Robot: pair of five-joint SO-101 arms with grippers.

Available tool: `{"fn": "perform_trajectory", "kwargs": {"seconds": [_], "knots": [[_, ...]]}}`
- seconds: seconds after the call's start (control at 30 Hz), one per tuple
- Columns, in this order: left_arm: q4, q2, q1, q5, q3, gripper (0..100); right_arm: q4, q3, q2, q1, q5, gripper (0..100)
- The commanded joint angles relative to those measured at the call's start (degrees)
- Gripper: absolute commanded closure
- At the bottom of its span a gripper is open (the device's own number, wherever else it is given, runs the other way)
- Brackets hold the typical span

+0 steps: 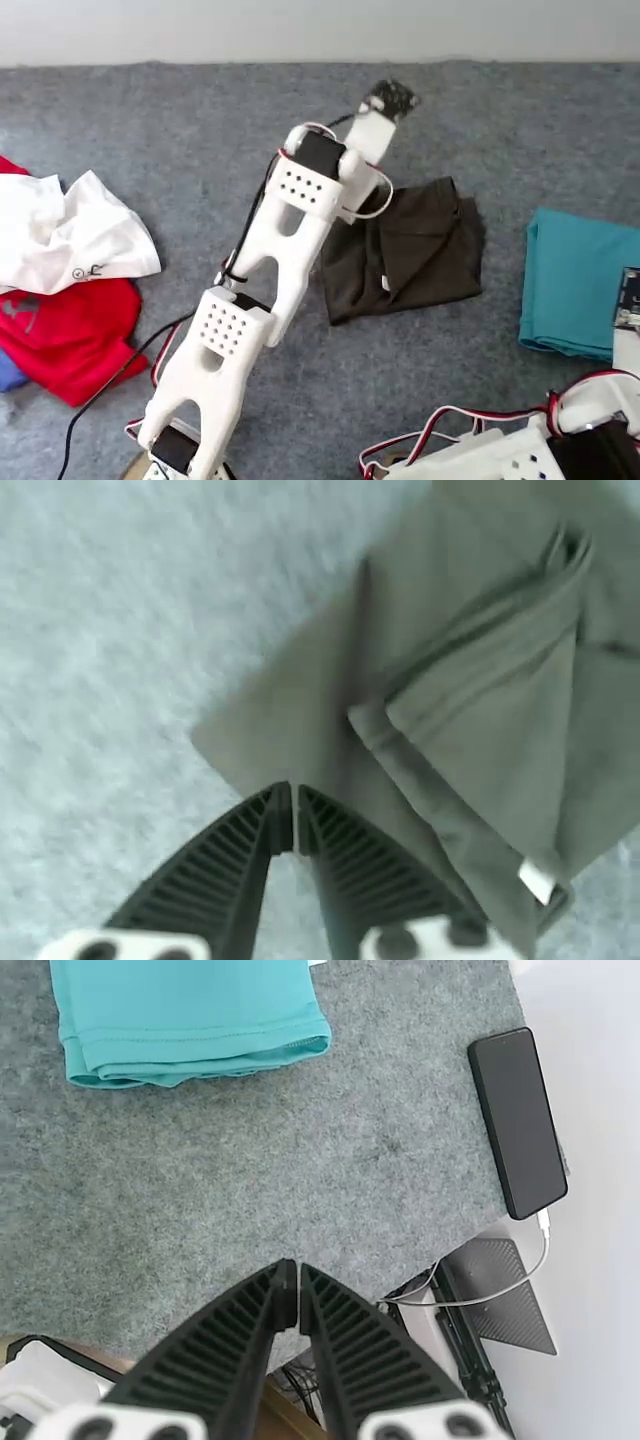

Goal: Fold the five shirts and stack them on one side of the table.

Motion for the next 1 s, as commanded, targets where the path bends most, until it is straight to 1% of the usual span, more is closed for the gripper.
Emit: {"fn": "perform_trajectory", "kwargs": {"seconds": [0.0, 0.23, 0.47, 0.6, 0.8, 0.9, 0.97], "knots": [[-1.7, -0.8, 2.5, -0.9, 3.1, 99, 2.0, -0.2, -0.6, 0.3, 0.2, 98.3], [-9.1, -0.8, 7.8, -0.9, 13.7, 99, 1.9, -0.2, -0.6, 0.4, 0.4, 98.3], [-9.5, -0.8, 13.1, -0.8, 16.5, 99, 1.9, -0.2, -0.6, 0.5, 0.4, 98.3], [-8.1, -1.3, 18.4, -0.6, 14.2, 99, 1.9, -0.2, -0.6, 0.5, 0.3, 98.3], [-2.1, -1.0, 25.5, -0.5, 5.1, 99, 1.9, -0.2, -0.6, 0.6, 0.3, 98.3], [0.6, -1.2, 26.0, -0.5, 0.1, 99, 1.9, -0.2, -0.6, 0.6, 0.2, 98.3], [1.1, -1.5, 24.9, -0.5, -2.5, 99, 1.9, -0.2, -0.6, 0.6, 0.2, 98.3]]}}
